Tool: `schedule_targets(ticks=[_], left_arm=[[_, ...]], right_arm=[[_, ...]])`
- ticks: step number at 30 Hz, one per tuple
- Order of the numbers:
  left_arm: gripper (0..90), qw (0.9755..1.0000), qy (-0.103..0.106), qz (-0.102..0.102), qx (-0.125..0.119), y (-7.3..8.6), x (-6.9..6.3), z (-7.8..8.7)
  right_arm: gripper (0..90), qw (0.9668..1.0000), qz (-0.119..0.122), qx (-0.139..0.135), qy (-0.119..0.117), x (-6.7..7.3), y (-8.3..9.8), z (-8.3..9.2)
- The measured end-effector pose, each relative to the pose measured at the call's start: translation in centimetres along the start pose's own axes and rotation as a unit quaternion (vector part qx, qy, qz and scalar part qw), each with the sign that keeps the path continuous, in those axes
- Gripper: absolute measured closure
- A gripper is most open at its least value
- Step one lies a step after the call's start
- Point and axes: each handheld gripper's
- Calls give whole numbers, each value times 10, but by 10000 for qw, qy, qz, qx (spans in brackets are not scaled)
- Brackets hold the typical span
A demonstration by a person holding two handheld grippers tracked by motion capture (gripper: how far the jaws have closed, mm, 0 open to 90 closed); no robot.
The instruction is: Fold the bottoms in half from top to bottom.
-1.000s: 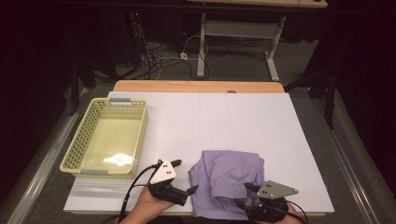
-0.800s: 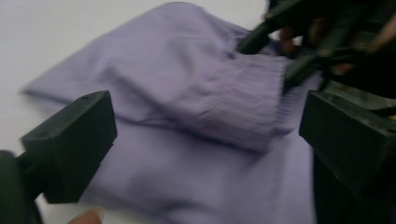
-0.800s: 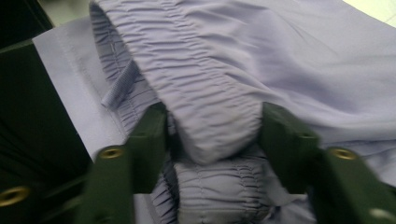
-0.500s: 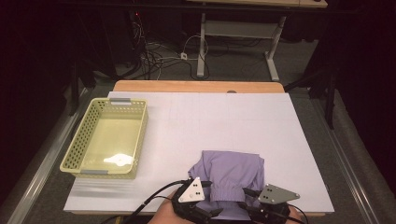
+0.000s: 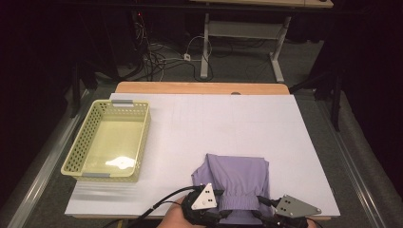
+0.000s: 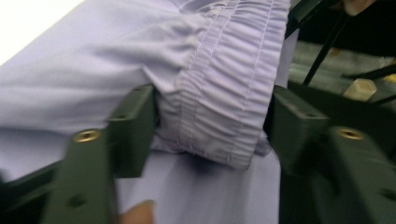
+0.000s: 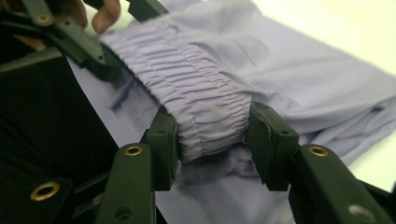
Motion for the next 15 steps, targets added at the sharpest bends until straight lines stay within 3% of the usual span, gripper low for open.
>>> schedule_targets(ticks=[4,10,15], left_arm=[[539,9999,-110,-18,101,2,0,-1],[633,9998,-175,50,73,0,-6,9],[641,9994,-261,38,222,4,-13,15]], right_arm=[[572,9999,-113,88,-92,-1,6,-5],[570,9999,-130,30,-95,4,4,-1],[557,9998,-20,110,-173,12,1,-1]])
Point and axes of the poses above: each handheld gripper's, and its own axes: z roughly backward along the jaws, y roughly out of its underside, x roughly to its left, and after that the axes turned 8 degrees about z, right-handed
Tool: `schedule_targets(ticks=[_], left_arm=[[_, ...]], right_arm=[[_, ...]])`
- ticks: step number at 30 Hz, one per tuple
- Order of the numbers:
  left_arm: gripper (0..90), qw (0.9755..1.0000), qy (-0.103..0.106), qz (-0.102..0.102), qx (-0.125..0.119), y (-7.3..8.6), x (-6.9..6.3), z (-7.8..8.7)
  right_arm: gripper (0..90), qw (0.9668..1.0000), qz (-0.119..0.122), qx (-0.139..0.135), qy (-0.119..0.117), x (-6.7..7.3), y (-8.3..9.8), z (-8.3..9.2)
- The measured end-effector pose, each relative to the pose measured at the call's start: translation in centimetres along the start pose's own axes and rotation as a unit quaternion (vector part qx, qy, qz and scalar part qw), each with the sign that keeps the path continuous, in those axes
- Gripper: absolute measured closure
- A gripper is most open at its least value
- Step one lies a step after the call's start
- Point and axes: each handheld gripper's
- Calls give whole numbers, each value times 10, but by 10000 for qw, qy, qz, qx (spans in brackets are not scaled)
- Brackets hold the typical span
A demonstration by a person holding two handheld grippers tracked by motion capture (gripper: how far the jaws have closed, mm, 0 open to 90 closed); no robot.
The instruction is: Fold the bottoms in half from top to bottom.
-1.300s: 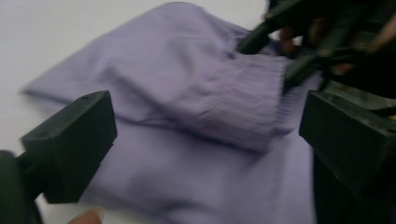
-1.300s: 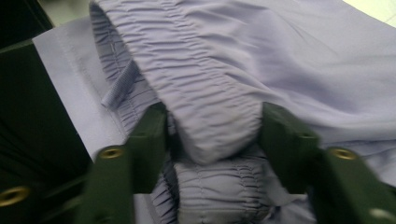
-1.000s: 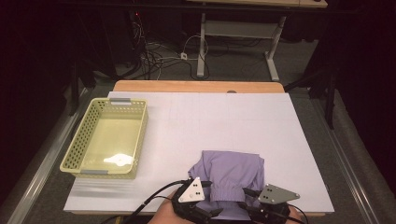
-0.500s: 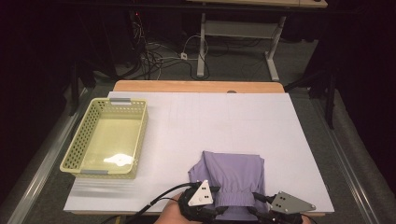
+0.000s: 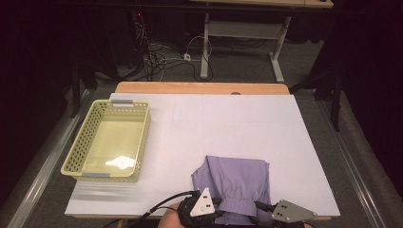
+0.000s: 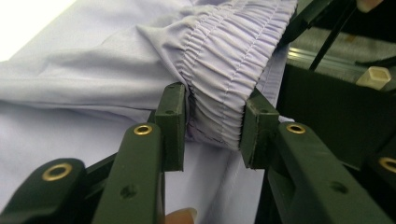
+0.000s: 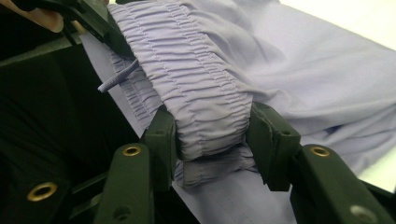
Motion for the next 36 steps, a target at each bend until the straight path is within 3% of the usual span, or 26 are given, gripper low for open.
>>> schedule_targets(ticks=[3,7,9,13,19,24,28,30,36], left_arm=[[630,9999,71,127,3,3,2,4],[557,9994,253,221,-72,4,3,15],[496,9990,276,272,-220,2,4,26],[402,9978,80,382,-534,3,12,43],[290,9932,-117,879,-753,16,40,54],[256,9879,-224,1300,-821,27,64,55],[243,9845,-390,1517,-791,30,78,51],[243,9823,-367,1649,-807,27,83,46],[248,9835,-445,1649,-591,19,90,34]], right_arm=[[515,9999,-83,-57,-94,-2,-1,0],[426,9990,-211,-366,-168,-4,-6,7],[394,9973,-374,-594,-219,-5,-11,12],[367,9961,-360,-811,26,-7,-20,18],[320,9950,-497,-810,296,-19,-18,12],[329,9917,-772,-797,648,-37,-8,8],[331,9888,-970,-759,841,-50,-1,5],[334,9877,-1088,-757,836,-56,1,3],[334,9852,-1229,-677,987,-70,5,-1]])
Point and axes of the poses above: each handheld gripper's, and its own axes: z roughly backward along the jaws, y roughly out of its underside, x roughly to its left, and after that the axes turned 8 degrees about z, right-handed
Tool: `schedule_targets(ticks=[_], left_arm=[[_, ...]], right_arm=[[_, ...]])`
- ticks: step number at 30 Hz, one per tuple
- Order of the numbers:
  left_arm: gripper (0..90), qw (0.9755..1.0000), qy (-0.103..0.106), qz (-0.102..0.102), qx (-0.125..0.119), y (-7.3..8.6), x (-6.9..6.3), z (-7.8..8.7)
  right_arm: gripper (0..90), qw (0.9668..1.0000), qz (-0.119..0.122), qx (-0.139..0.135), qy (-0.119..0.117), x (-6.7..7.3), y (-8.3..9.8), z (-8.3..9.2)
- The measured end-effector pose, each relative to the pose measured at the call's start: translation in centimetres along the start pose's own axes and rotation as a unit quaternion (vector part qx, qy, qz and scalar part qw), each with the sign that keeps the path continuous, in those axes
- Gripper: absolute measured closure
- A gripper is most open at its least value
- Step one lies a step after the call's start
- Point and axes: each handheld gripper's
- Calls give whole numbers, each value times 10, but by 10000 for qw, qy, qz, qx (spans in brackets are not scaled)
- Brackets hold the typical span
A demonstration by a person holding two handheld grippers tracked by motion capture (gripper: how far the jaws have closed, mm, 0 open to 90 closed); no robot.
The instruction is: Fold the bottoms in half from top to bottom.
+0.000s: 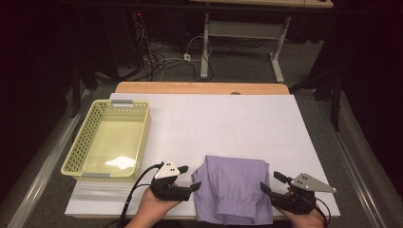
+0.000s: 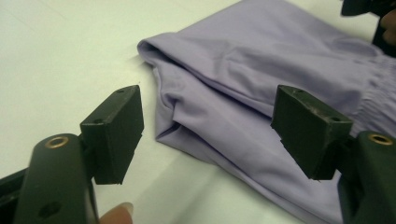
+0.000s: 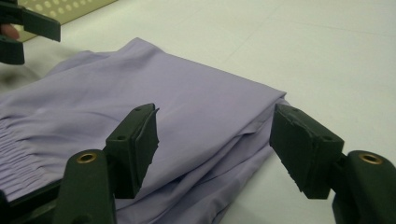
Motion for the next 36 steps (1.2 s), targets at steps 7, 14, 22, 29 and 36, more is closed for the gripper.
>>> schedule_targets(ticks=[7,14,22,29,36], left_arm=[[265,9983,-222,-56,529,-19,13,-30],[295,9974,-394,-146,583,-17,9,-36],[427,9962,-517,53,705,-14,12,-38],[549,9961,-502,142,711,-15,14,-38],[643,9959,-546,224,679,-14,15,-38]], right_arm=[[337,9999,-78,96,105,-5,5,-4],[337,9997,-144,136,162,-8,7,-7],[340,9997,-74,182,158,-3,3,-13],[351,9991,-39,363,206,-12,-5,-25],[349,9969,-170,627,453,-35,-18,-49]])
Point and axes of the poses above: each handheld gripper's, and its own axes: z roughly backward along the jaws, y roughly out of its underside, x roughly to its left, and after that the axes turned 8 degrees about z, right-handed
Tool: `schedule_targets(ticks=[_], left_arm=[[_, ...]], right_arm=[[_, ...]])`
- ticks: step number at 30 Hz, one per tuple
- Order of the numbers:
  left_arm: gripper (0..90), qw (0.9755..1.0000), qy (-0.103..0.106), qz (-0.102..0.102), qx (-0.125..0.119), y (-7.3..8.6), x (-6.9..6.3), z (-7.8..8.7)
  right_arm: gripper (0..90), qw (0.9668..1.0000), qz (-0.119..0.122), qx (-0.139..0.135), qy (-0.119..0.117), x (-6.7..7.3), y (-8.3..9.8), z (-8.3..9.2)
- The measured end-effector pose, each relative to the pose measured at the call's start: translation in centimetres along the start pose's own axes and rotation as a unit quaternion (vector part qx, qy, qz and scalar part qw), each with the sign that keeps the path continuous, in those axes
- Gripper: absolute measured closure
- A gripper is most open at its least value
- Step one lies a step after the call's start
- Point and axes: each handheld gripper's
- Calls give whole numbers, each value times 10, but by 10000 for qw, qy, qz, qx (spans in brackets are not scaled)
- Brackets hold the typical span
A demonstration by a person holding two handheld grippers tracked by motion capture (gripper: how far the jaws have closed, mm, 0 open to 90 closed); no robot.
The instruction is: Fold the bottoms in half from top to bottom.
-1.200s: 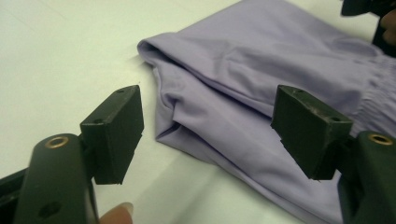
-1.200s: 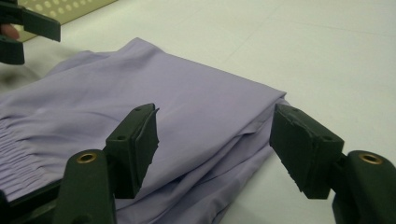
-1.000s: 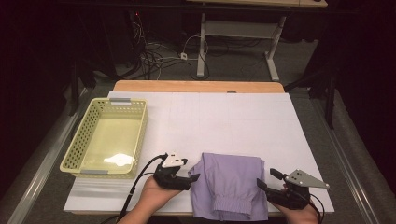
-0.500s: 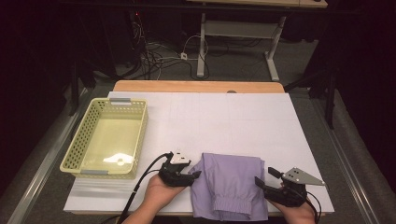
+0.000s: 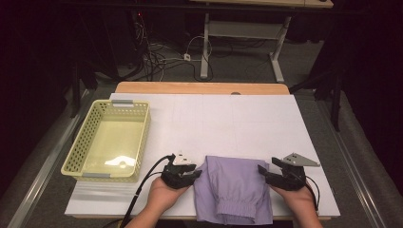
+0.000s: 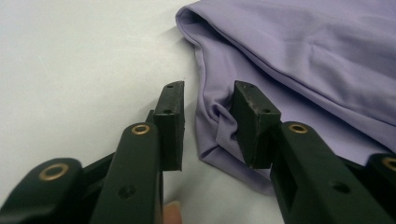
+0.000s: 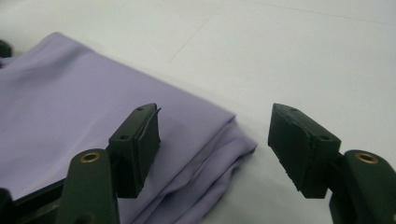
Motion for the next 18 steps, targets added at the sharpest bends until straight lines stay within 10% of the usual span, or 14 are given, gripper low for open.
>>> schedule_targets(ticks=[9,18], left_arm=[[783,9998,70,-204,37,0,-3,-1],[828,9994,55,-326,45,1,-5,-1]], right_arm=[[406,9986,-24,531,0,-6,-3,-26],[582,9986,119,489,-147,-1,-2,-24]])
Point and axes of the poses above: each handheld gripper's, and its own axes: z roughly backward along the jaws, y roughly out of its underside, x roughly to its left, and after that the axes turned 8 degrees about z, right-handed
